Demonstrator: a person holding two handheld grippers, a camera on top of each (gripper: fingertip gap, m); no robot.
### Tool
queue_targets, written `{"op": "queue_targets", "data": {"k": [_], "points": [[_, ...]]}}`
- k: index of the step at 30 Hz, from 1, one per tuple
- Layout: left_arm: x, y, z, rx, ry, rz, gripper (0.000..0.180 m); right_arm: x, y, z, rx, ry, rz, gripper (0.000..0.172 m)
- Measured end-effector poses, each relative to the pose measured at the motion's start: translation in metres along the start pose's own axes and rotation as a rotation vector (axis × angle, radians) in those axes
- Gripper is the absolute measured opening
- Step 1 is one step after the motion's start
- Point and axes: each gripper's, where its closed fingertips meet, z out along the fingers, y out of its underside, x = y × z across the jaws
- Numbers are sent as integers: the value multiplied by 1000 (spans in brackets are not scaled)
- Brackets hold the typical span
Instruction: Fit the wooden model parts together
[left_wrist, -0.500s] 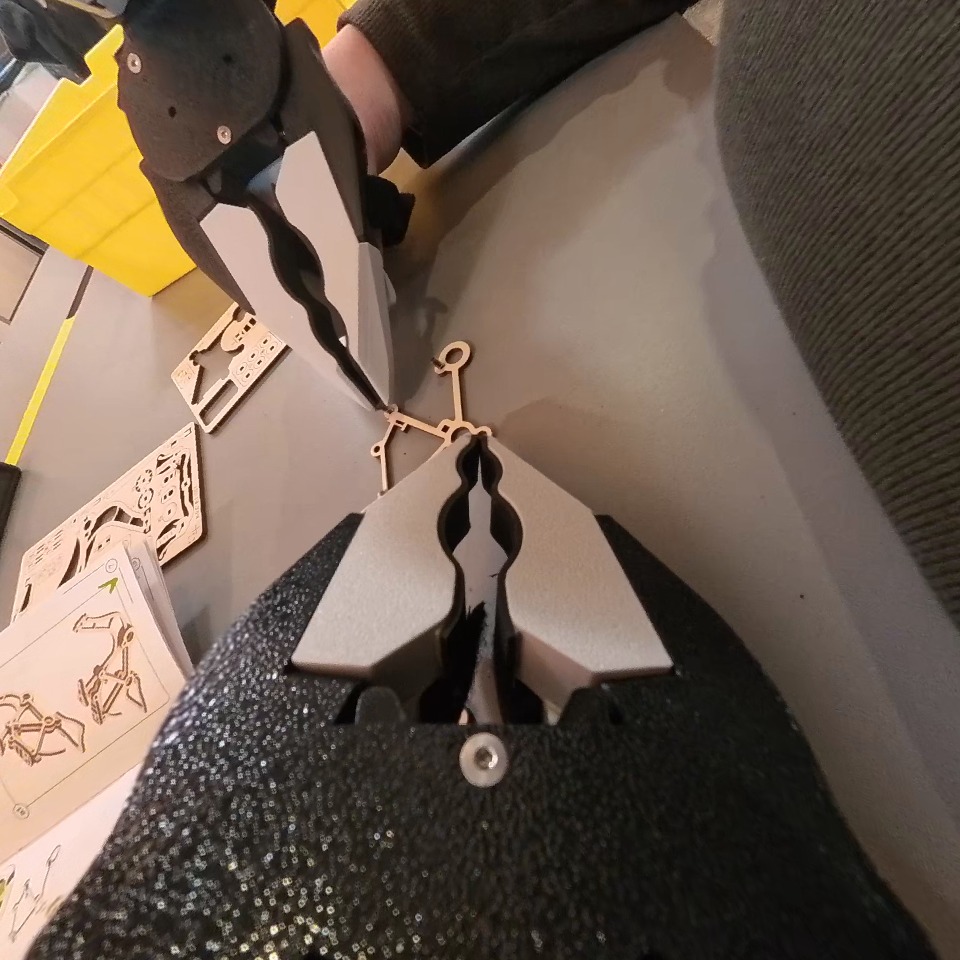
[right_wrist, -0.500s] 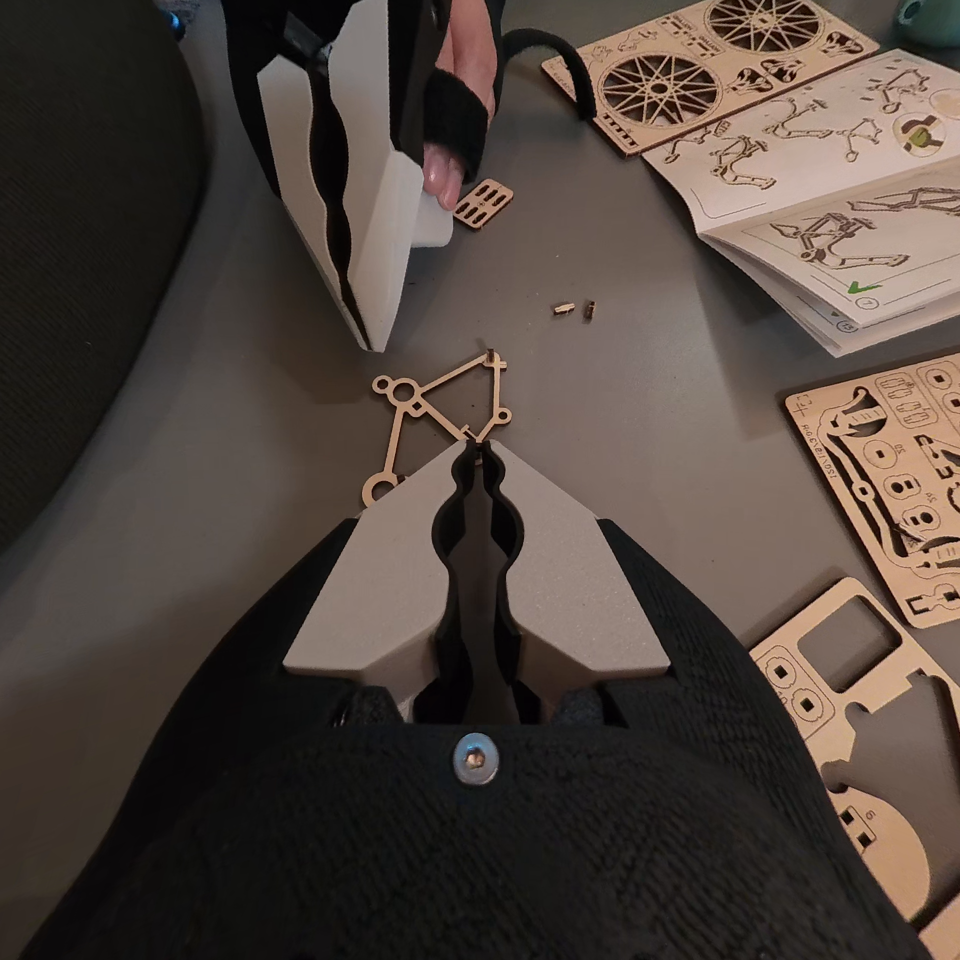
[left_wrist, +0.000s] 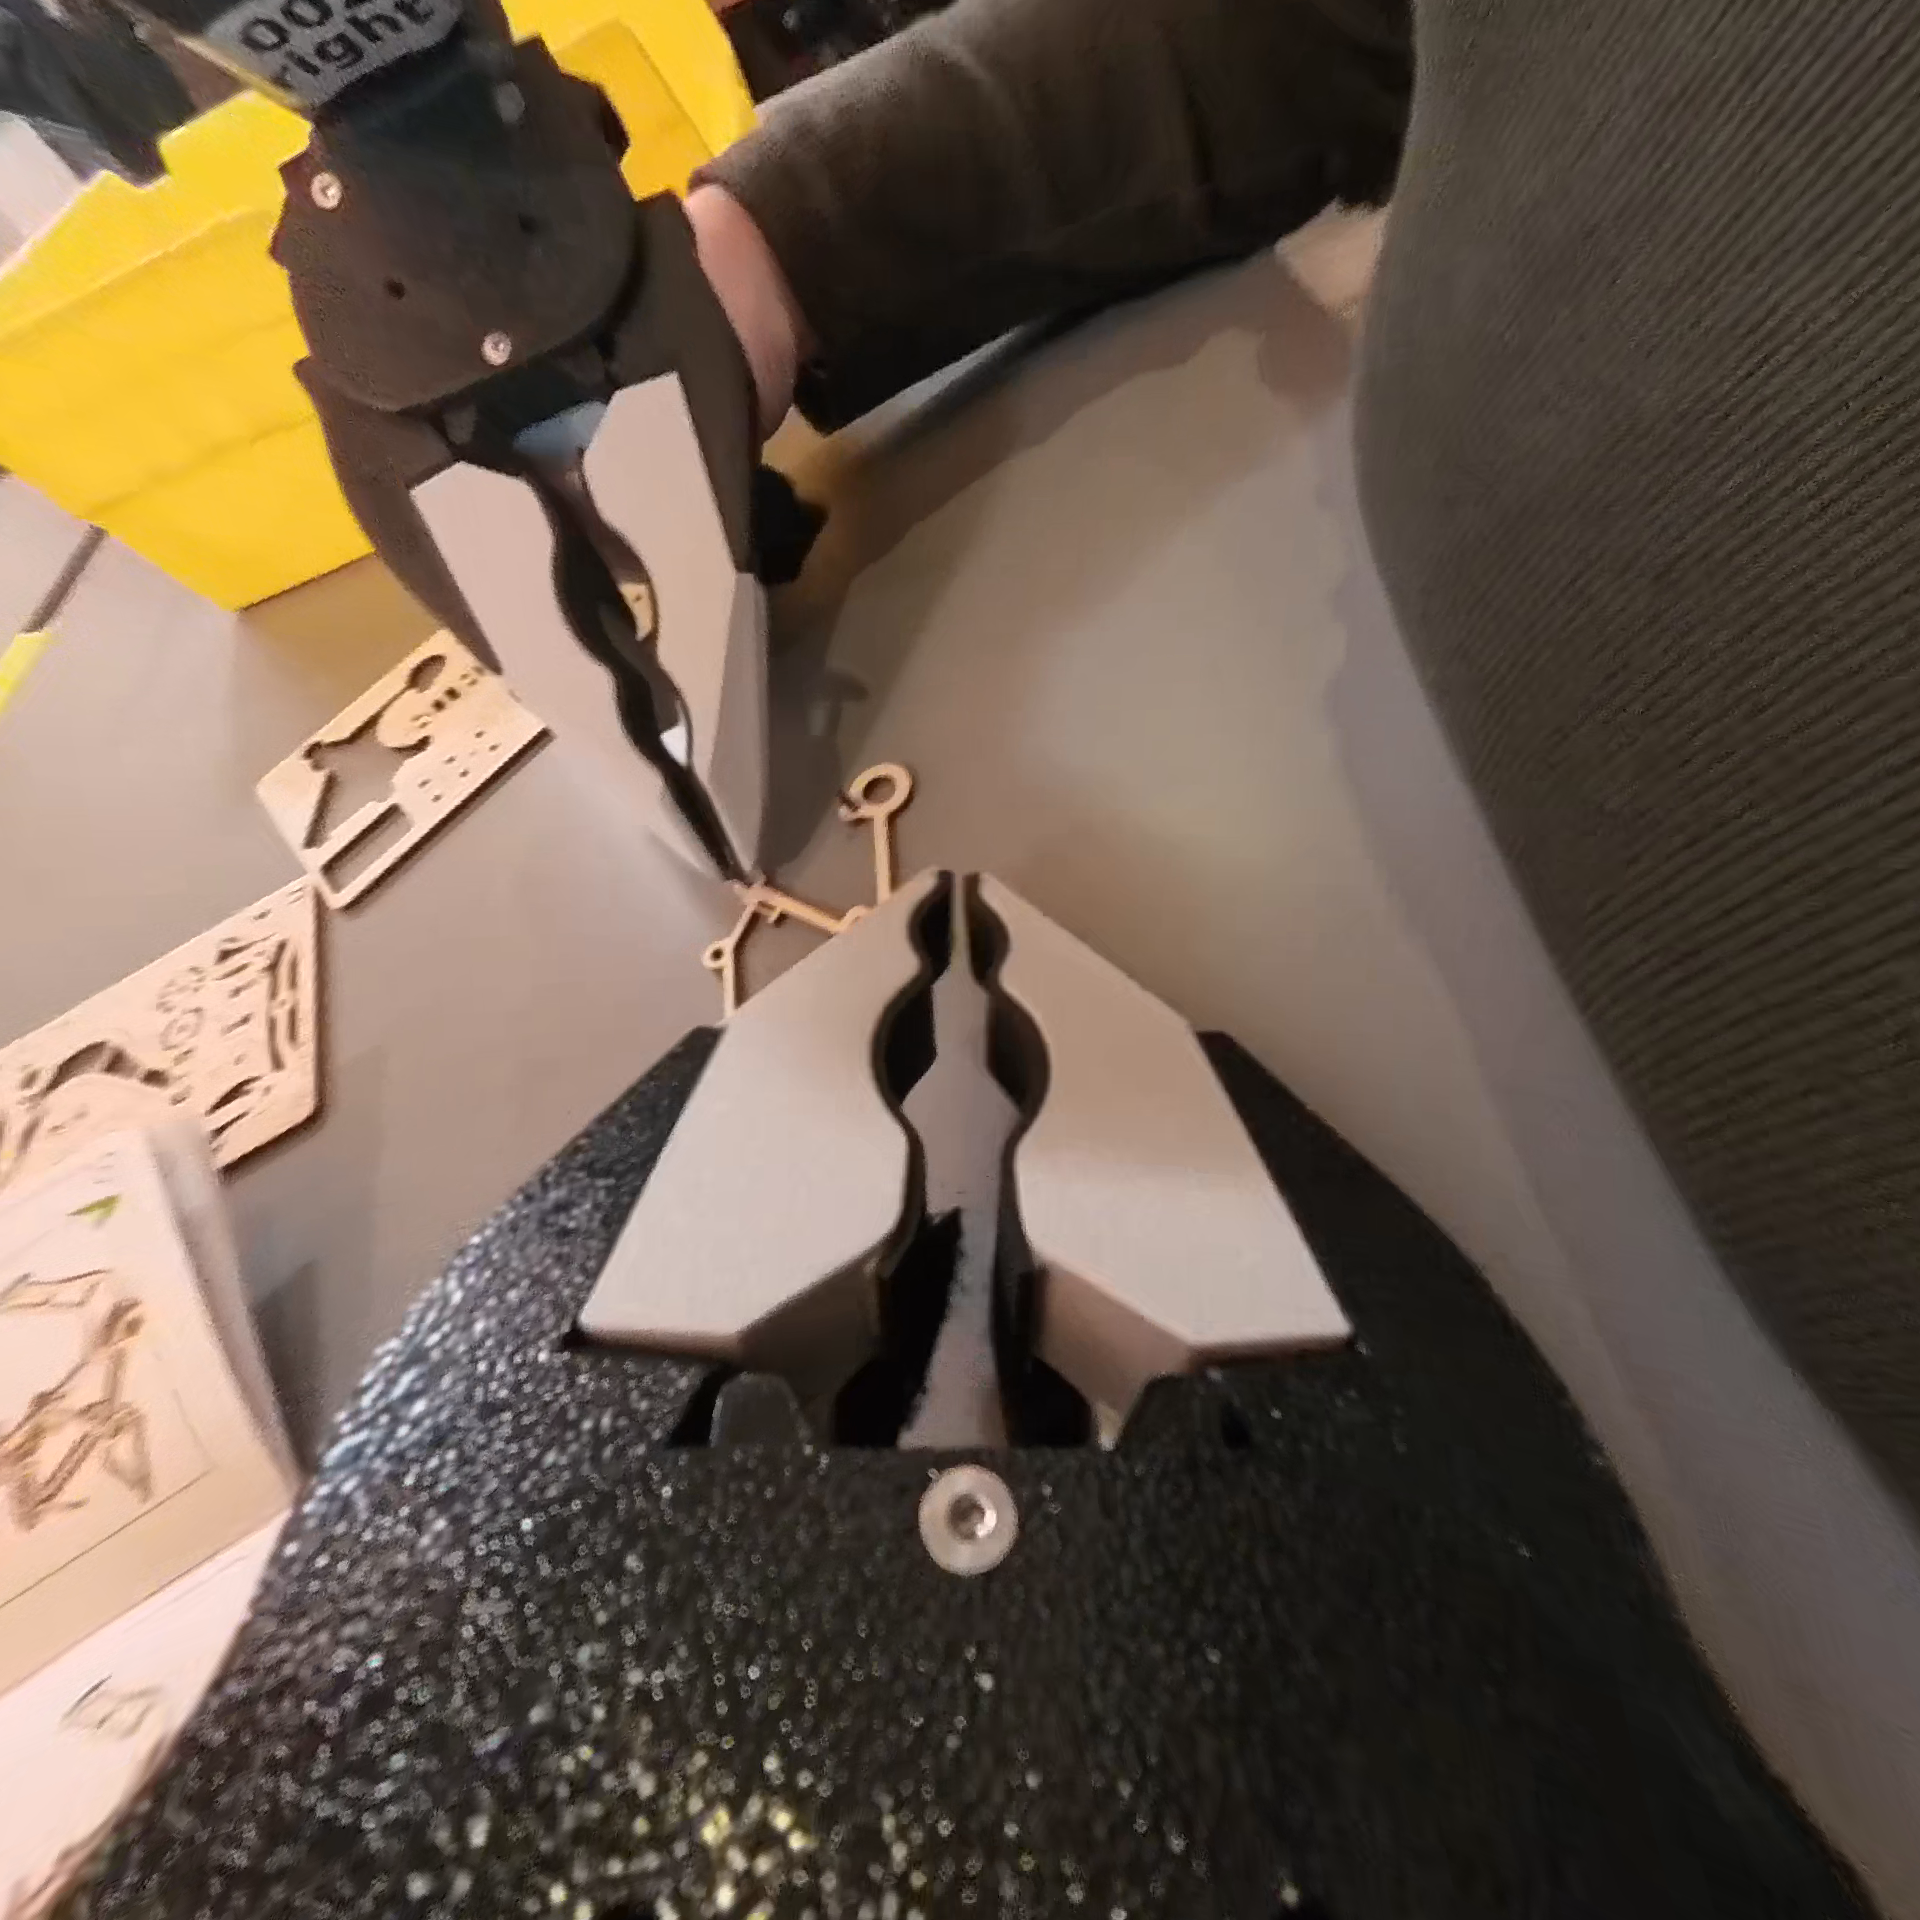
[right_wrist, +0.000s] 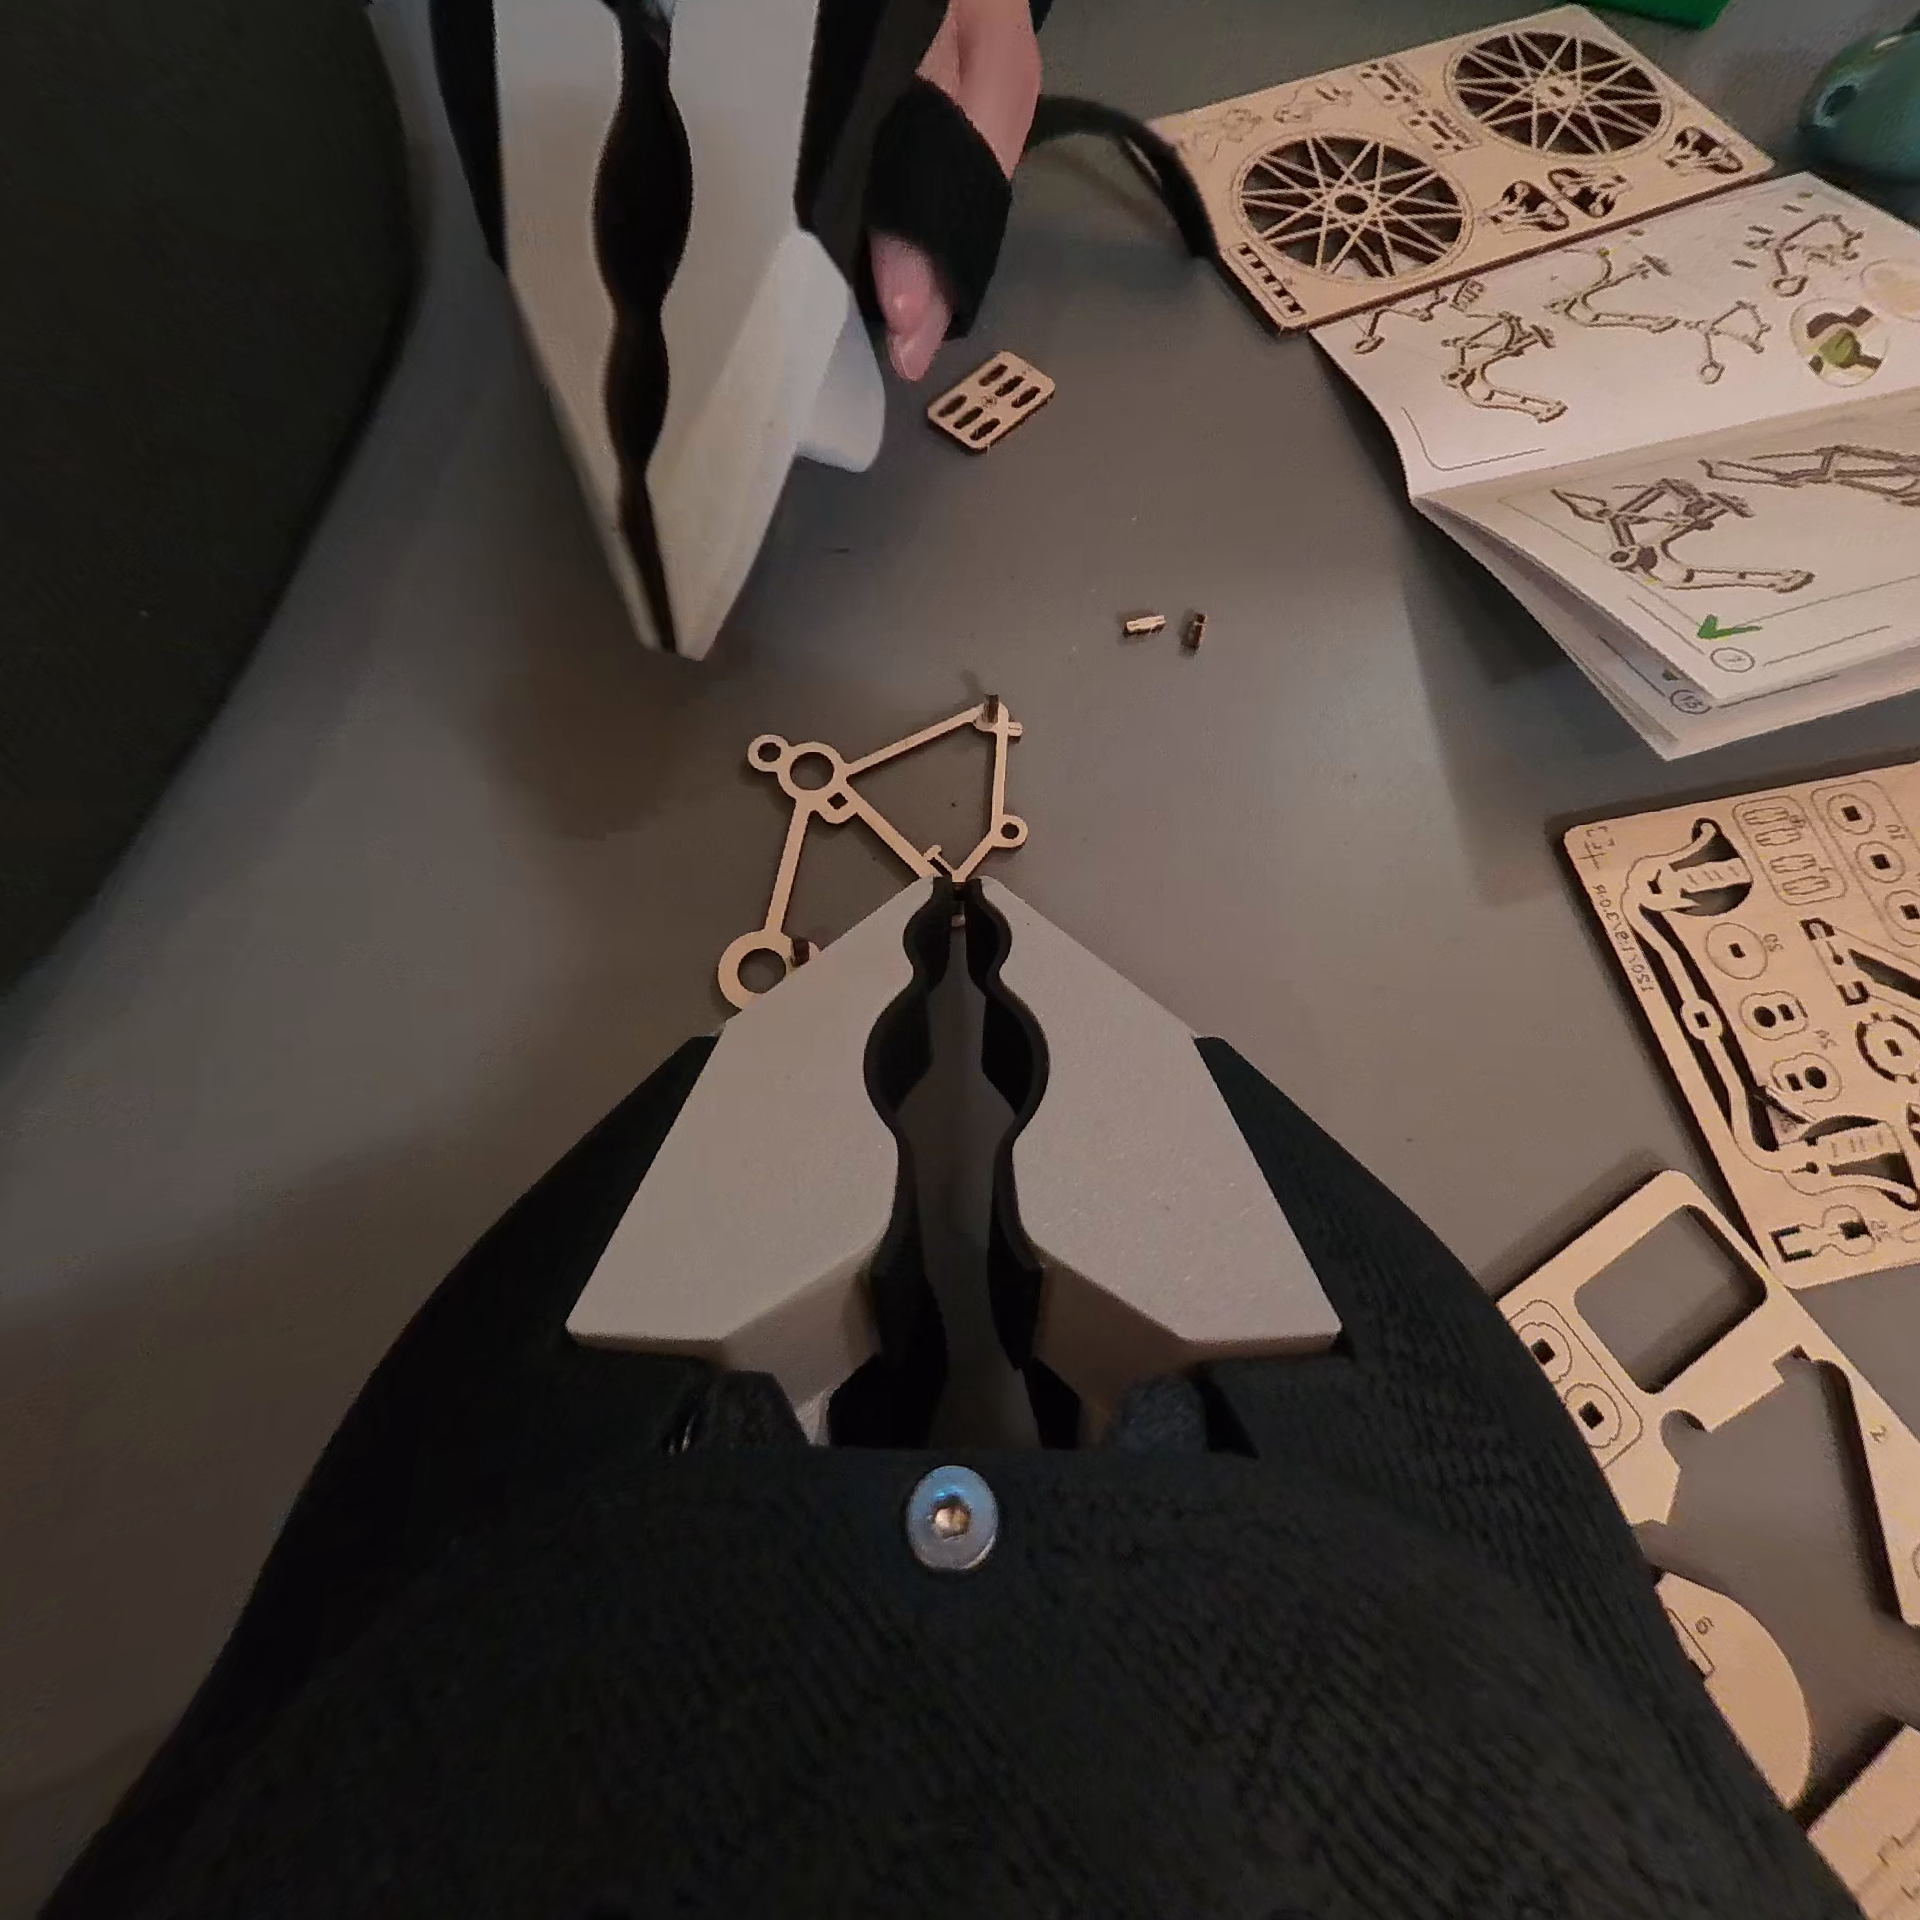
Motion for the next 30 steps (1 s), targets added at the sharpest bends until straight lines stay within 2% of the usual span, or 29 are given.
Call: {"op": "queue_targets", "data": {"k": [1,5,11,16,30], "points": [[0,-3,2,8,2,-26,12,0,0,0,0,-4,-2,1],[-2,8,15,-95,-12,-28,20,-1,0,0,-1,-31,-28,1],[-3,14,21,-188,-55,18,0,-1,0,0,-3,-115,-73,1],[-14,20,20,-225,-124,33,0,-2,1,1,-34,-168,-112,1],[-14,22,18,-208,-54,-109,0,-5,3,-1,-14,-209,-125,1]]}}
